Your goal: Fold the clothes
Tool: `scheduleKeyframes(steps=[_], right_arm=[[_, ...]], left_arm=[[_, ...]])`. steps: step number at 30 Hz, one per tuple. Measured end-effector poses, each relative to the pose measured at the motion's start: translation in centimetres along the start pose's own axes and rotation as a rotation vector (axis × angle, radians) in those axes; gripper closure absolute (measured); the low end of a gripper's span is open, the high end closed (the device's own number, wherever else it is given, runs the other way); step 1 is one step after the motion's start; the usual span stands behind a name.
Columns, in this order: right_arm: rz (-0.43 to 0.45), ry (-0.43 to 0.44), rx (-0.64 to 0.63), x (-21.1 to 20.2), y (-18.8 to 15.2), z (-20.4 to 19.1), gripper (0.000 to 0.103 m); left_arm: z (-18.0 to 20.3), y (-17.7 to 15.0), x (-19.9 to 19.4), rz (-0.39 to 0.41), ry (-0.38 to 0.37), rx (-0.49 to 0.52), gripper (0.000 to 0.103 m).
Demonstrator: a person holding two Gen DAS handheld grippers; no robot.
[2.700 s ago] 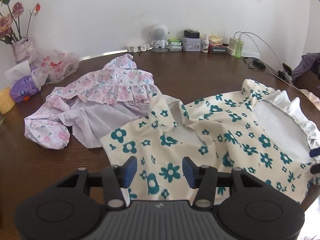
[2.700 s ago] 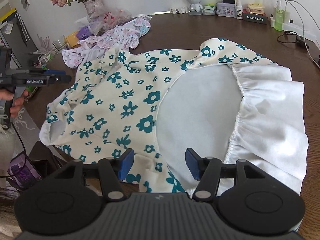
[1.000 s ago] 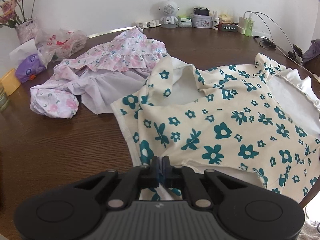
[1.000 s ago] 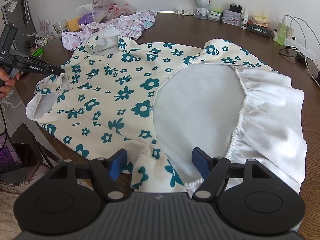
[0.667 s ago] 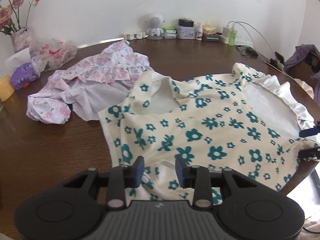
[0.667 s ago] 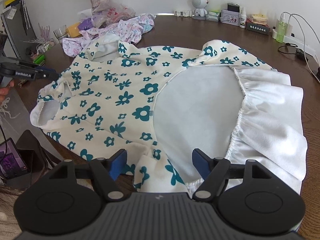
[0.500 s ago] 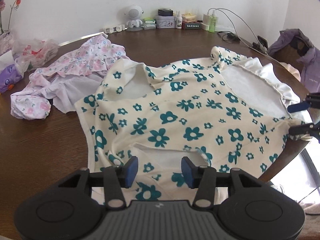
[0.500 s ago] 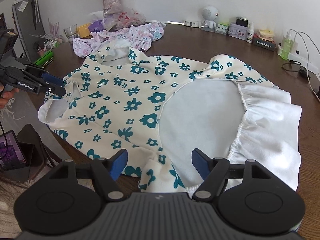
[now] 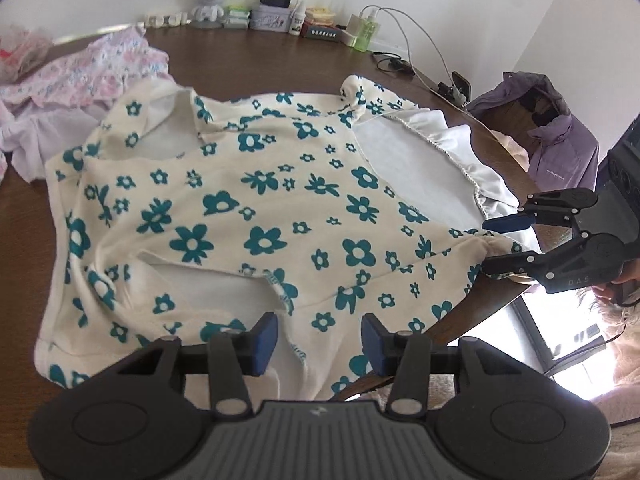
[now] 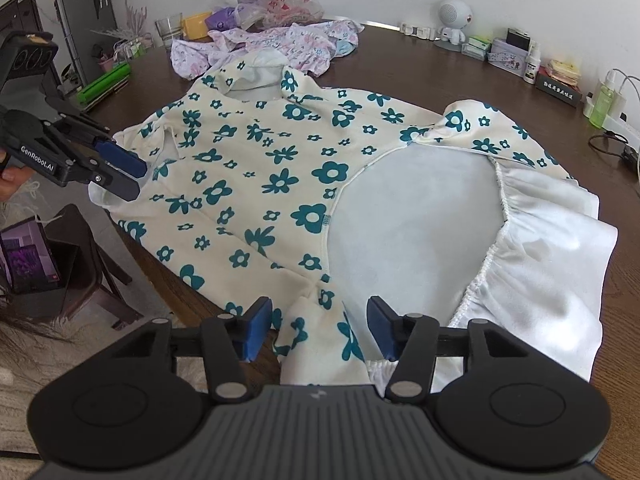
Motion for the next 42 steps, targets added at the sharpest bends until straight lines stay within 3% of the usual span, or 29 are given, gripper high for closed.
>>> scheduleKeyframes(steps=[1,3,4,5,10,17,18,22,25,26,29,37,39,42], right_arm=[[-0.008,0.002,-0.009,0.1,-0.1,0.0,0.056],[-0.017,0.012,-0.021,0.2,-0.2,0.0,0.068],[-0.02,0.019,-0.025,0.2,-0.2,0.0,0.075],[-0.023,0.024,-0.031,0.2,-0.2,0.0,0.078],[-0.037,0.018,-0.092,-0.1,-0.2,0.1,0.082],[-0.07,0.003,-0.152,-0.2,-0.9,-0.1,0.081],[-0.072,-0.003,-0.156,-0.3,-0.9,-0.1,0.079],[-0.069,-0.013,-0.154,-0.6,-1.1,-0.1,0.079],[-0.066,-0.02,-0.15,-0.8,-1.3,0.0,0.079],[-0.066,-0.02,-0.148,-0.5,-1.2,-0.2,0.079],[-0.064,-0.026,-0.149,-0.6,-1.3,-0.2,0.079],[-0.09,-0.038,-0.182,-0.6,-1.6,0.5,0.079],[-0.088,-0.045,-0.181,-0.7,-1.6,0.6,0.079],[-0.075,-0.059,-0.162,-1.5,-1.7,0.9,0.076]], left_arm=[[-0.2,-0.3,0.3,-0.006,-0.004,-0.026,0.062],[-0.2,-0.5,0.5,0.006,-0.017,-0.039,0.092],[-0.3,-0.7,0.4,0.003,-0.029,-0.055,0.102],[-0.3,-0.7,0.3,0.006,-0.04,-0.064,0.103],[-0.8,-0.6,-2.8,0.063,-0.093,-0.089,0.103],[-1.5,-2.4,-1.8,-0.006,-0.051,-0.094,0.102],[-1.5,-2.2,-1.7,0.01,-0.047,-0.093,0.1],[-1.4,-1.4,-1.1,0.045,-0.015,-0.065,0.077],[-1.4,-1.0,-0.1,0.034,-0.001,-0.061,0.081],[-1.3,-0.9,0.2,0.027,-0.023,-0.064,0.1],[-0.6,-1.0,0.3,0.005,-0.103,-0.076,0.103],[-1.3,-1.6,-0.6,-0.022,-0.057,-0.051,0.103],[-0.9,-1.8,-0.5,-0.027,-0.05,-0.027,0.096],[-0.3,-1.6,-1.9,0.041,-0.039,0.01,0.067]])
Point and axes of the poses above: each gripper's, at about its wrist camera, not at the fingertips, and x roughly the way its jaws point, z to its right, y to its top, the point moved 4 cm from there along x, roughly the way its jaws point, and after that the axes turned 13 degrees about z, right-handed, at the moved point
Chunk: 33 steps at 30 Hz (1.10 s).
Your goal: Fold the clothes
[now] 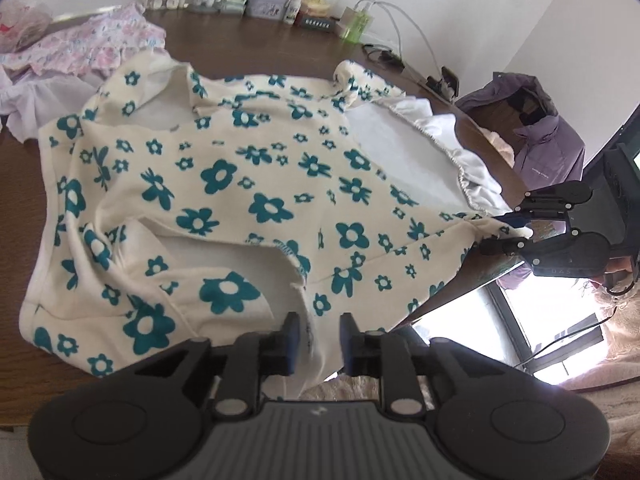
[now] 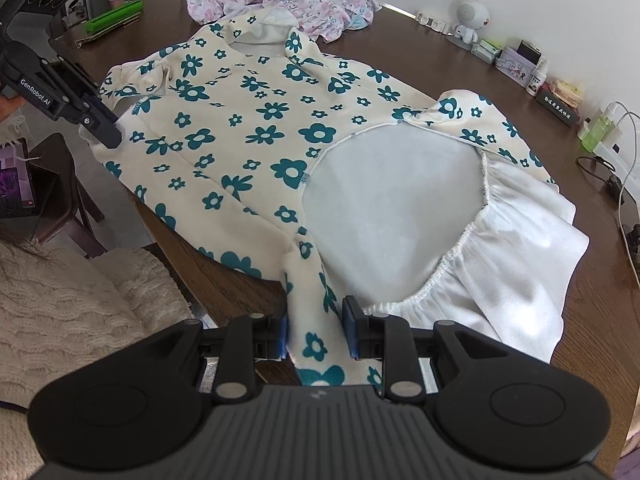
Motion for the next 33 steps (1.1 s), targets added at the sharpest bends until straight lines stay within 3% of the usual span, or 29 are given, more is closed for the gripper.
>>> scheduleKeyframes(steps=[1,3,5,7,9,10,12,19,23,33], right_arm=[[0.005,-0.005,0.009,-0.3,-0.1,0.1,0.072],[0.021,-0.016,0.041,-1.2,-0.3,0.4,0.066],[0.047,-0.028,0.096,-2.1,-0.5,0.4,0.055],[0.087,-0.054,0.171,-2.9,-0.5,0.8,0.041],[0.132,-0.104,0.255,-3.7,-0.7,1.1,0.032],[0.148,-0.127,0.287,-4.0,-0.8,1.1,0.027],[0.174,-0.163,0.334,-4.6,-1.2,1.0,0.023],[0.208,-0.267,0.427,-5.9,-3.3,0.6,0.01],[0.229,-0.3,0.483,-6.7,-4.1,0.8,0.009],[0.211,-0.344,0.464,-6.9,-5.4,-0.2,0.009]], left_arm=[[0.2,0.2,-0.7,0.036,0.007,0.017,0.055],[0.9,0.3,-2.2,0.102,0.031,0.065,0.048],[1.3,0.4,-3.6,0.166,0.09,0.105,0.033],[1.4,0.2,-4.7,0.248,0.22,0.112,0.031],[1.6,-0.1,-5.7,0.343,0.39,0.1,0.019],[1.8,-0.4,-6.0,0.371,0.445,0.099,0.013],[2.4,-1.2,-6.4,0.415,0.505,0.093,0.013],[2.3,-3.7,-6.3,0.364,0.515,0.043,0.011],[2.3,-4.5,-6.5,0.351,0.526,0.042,0.011],[4.2,-6.0,-5.7,0.313,0.498,0.162,0.011]])
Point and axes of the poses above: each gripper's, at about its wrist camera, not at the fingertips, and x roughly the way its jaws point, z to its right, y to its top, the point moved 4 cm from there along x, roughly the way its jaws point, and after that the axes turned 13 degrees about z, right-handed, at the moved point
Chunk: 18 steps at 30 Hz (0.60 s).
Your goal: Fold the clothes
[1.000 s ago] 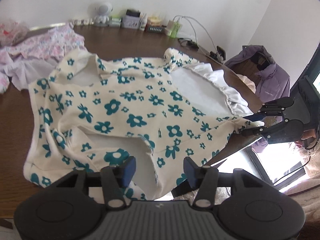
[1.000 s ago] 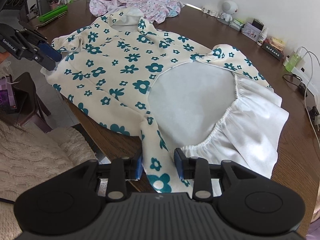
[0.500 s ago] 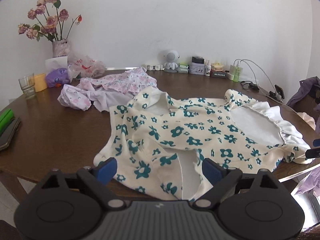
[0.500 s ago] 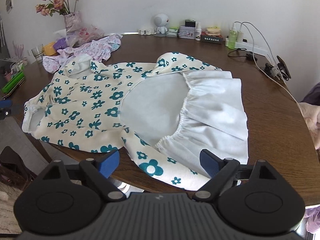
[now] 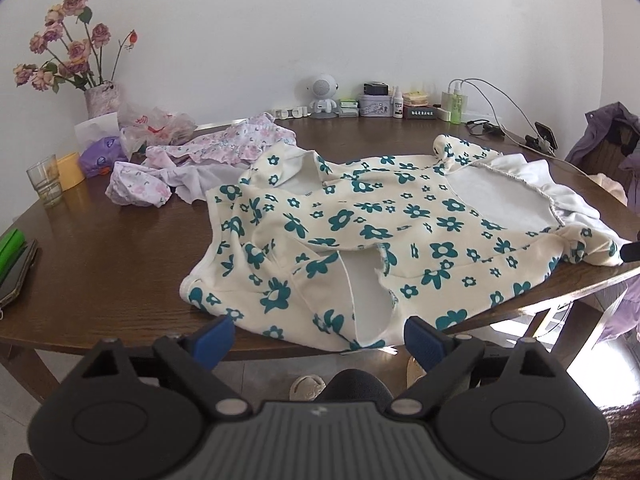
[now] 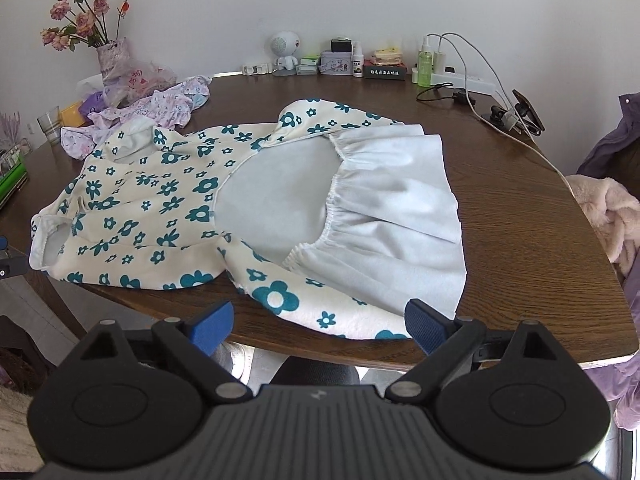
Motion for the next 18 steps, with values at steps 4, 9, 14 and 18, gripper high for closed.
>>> scheduleKeyframes(steps=[4,9,14,18], right_arm=[[0.004,-0.023,-0.031,-0.2,-0.2,0.1,0.009],[0.003,-0.053,-0.061,-0.1,-0.4,0.0,0.009],[0.001,-0.048,-0.068,0.0,-0.3,-0.2,0.009],[-0.007,-0.05,-0.096,0.1,-0.3,-0.5,0.01]], left_arm=[[0.5,-0.4,-0.1,0.008,-0.011,0.076,0.012],[1.3,-1.3,0.5,-0.01,-0.011,0.194,0.013],[2.1,-2.0,1.4,-0.026,-0.053,0.314,0.023],[3.2,-2.1,1.9,-0.009,-0.077,0.435,0.028]])
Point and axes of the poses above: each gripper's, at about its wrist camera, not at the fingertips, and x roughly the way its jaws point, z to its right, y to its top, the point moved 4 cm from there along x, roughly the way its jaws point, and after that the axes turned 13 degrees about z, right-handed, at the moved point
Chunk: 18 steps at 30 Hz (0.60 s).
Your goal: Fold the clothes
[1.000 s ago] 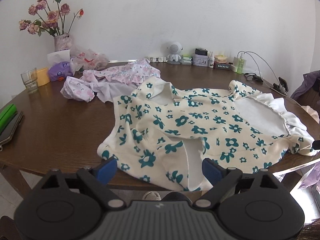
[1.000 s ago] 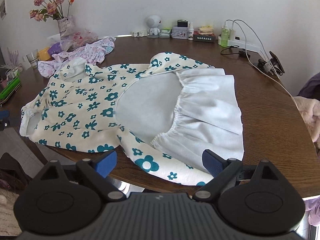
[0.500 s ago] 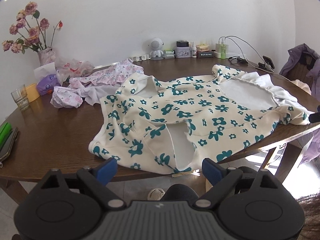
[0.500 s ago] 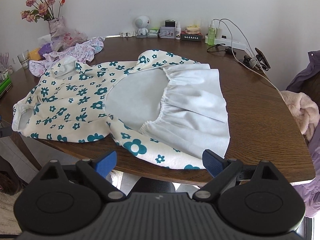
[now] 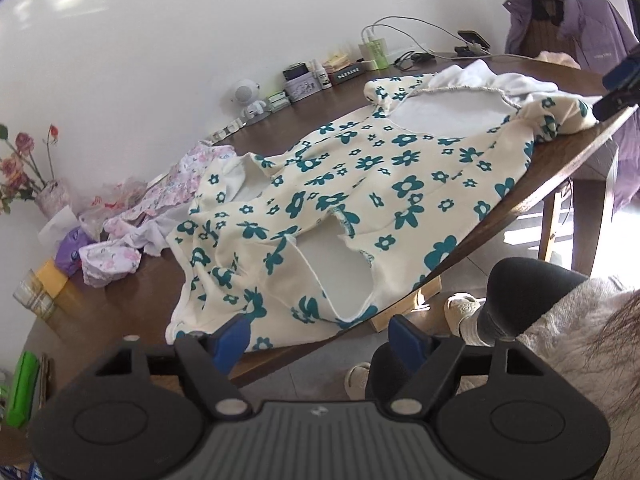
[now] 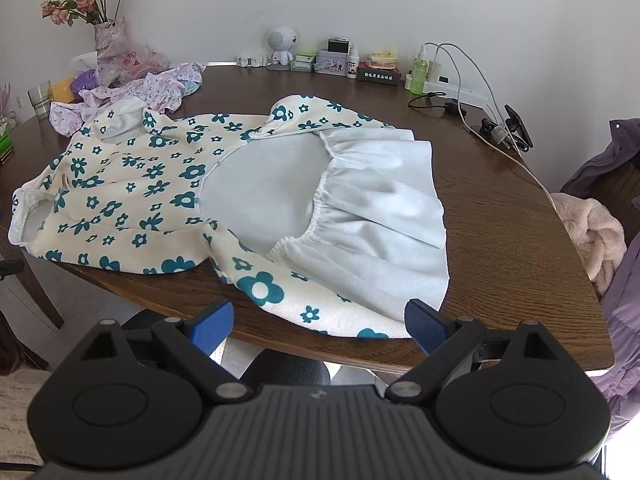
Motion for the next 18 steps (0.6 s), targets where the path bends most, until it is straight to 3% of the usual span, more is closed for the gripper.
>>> scheduleKeyframes(steps=[5,9,11,13,18], right_arm=[[-0.021,-0.038,-0.105,0.5,-0.6,-0.6,0.01],[-0.036,-0.043,-0.104,1.0,-0.9,-0.2,0.019],[-0.039,-0.04,-0.094,1.1,-0.9,0.0,0.025],[-0.045,-0.047,-0.108,1.3,-0.9,0.0,0.038],[-0.063,-0.037,-0.144,1.9,-1.0,0.1,0.044]], left_arm=[[1.1,-0.7,1.1,-0.022,-0.038,0.142,0.029],[1.4,-0.6,1.2,-0.007,-0.054,0.216,0.042],[1.2,-0.4,1.3,-0.005,-0.069,0.21,0.044],[0.9,-0.3,1.3,-0.003,-0.083,0.203,0.045],[0.6,0.2,1.6,-0.001,-0.101,0.224,0.057]])
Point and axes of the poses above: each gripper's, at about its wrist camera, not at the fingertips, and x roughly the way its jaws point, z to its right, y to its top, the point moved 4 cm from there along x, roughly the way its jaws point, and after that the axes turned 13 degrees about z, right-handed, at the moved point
